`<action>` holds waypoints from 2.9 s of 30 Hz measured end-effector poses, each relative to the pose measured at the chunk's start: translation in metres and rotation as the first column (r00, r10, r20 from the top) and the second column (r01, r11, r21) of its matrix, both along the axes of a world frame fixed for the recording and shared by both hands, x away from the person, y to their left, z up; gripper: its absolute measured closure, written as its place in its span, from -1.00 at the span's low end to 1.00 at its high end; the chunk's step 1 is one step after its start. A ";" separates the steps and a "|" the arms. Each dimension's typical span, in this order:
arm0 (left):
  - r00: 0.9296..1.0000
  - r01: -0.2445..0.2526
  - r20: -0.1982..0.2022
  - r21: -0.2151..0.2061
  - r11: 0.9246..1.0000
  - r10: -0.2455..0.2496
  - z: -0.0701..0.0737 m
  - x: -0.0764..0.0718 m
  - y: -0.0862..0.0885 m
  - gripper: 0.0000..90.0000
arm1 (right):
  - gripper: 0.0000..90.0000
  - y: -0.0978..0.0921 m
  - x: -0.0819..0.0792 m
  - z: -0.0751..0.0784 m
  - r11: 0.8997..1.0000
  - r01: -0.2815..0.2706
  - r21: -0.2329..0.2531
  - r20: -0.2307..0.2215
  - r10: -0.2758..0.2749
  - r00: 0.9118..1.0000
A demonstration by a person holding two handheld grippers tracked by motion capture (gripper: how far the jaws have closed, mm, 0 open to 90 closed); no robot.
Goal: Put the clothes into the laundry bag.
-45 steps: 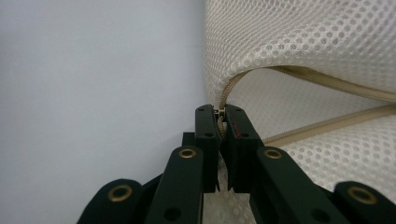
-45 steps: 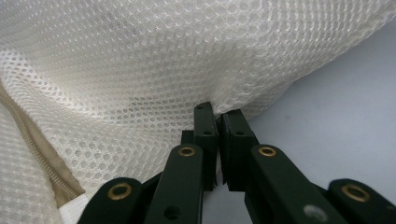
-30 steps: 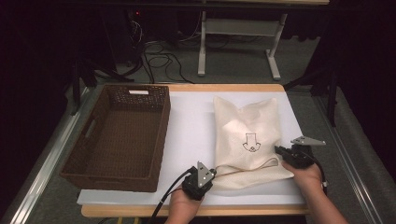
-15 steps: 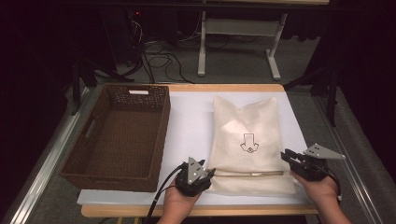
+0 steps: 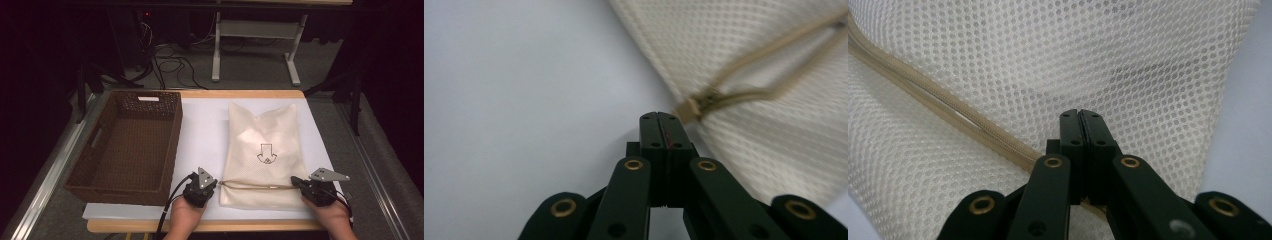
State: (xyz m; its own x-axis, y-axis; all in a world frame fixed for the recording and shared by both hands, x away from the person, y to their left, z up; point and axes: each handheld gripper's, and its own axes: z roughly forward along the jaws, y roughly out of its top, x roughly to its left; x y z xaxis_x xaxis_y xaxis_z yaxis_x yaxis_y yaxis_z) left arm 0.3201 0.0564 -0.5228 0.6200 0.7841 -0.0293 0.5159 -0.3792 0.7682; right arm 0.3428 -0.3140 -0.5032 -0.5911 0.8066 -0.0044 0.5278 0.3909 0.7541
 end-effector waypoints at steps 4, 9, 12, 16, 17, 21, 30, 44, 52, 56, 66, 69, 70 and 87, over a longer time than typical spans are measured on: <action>0.998 0.059 0.021 0.062 0.996 -0.061 0.000 -0.012 -0.014 0.99 | 0.98 0.003 -0.002 0.000 1.000 -0.015 -0.009 0.004 0.015 1.000; 0.999 -0.006 0.035 0.049 0.999 0.004 -0.002 -0.003 -0.018 0.85 | 0.98 0.005 0.000 -0.001 1.000 -0.018 -0.013 0.005 0.018 1.000; 0.998 -0.035 0.051 0.055 0.998 0.033 -0.002 0.001 -0.019 0.82 | 0.98 0.004 0.000 0.000 1.000 -0.013 -0.005 0.003 0.013 1.000; 0.996 -0.057 0.065 0.034 0.998 0.055 -0.001 0.007 -0.018 0.86 | 0.98 0.004 0.000 -0.001 1.000 -0.012 -0.008 -0.003 0.012 1.000; 0.997 -0.057 0.062 0.033 0.998 0.054 -0.001 0.010 -0.017 0.88 | 0.97 0.004 0.000 -0.001 1.000 -0.013 -0.006 0.000 0.013 1.000; 0.996 -0.055 0.070 0.000 0.998 0.055 0.000 0.012 -0.016 0.91 | 0.97 0.003 0.000 -0.001 1.000 -0.009 -0.002 -0.005 0.009 1.000; 0.990 0.038 0.141 -0.083 0.996 -0.026 0.012 0.000 -0.019 0.81 | 0.97 0.003 0.000 -0.001 1.000 -0.012 -0.004 -0.004 0.012 1.000; 1.000 -0.023 0.007 -0.148 0.989 0.024 0.005 -0.004 0.005 0.36 | 0.96 -0.001 -0.003 0.004 0.999 -0.010 0.031 0.030 0.010 1.000; 0.999 0.009 -0.031 -0.050 0.999 -0.010 -0.002 -0.001 -0.015 0.43 | 0.95 0.001 -0.004 0.005 0.999 -0.024 0.033 0.044 0.022 0.999; 0.999 0.022 -0.033 -0.049 0.999 -0.024 -0.002 -0.002 -0.017 0.65 | 0.94 0.005 -0.006 0.008 0.999 -0.039 0.036 0.059 0.037 0.998; 1.000 -0.011 0.020 -0.131 0.991 0.014 0.002 -0.005 -0.013 0.94 | 0.75 0.021 -0.019 0.025 0.992 -0.104 0.077 0.120 0.094 0.988; 0.998 -0.007 0.066 -0.139 0.990 0.016 0.008 -0.008 -0.013 0.94 | 0.72 0.028 -0.021 0.035 0.985 -0.133 0.109 0.134 0.118 0.984; 0.997 -0.003 0.072 -0.145 0.989 0.014 0.009 -0.009 -0.013 0.94 | 0.72 0.031 -0.021 0.039 0.983 -0.145 0.113 0.140 0.129 0.982; 0.986 0.020 0.166 -0.166 0.986 0.007 0.022 -0.018 -0.011 0.94 | 0.67 0.088 -0.004 0.049 0.955 -0.242 0.174 0.143 0.218 0.965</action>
State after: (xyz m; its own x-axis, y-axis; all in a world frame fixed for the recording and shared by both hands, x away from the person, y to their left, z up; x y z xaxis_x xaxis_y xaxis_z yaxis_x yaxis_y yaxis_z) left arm 0.3026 0.0450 -0.5008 0.6322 0.7728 -0.0558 0.3746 -0.2418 0.8951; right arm 0.3383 -0.2257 -0.4539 -0.7651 0.6419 0.0516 0.3411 0.3359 0.8779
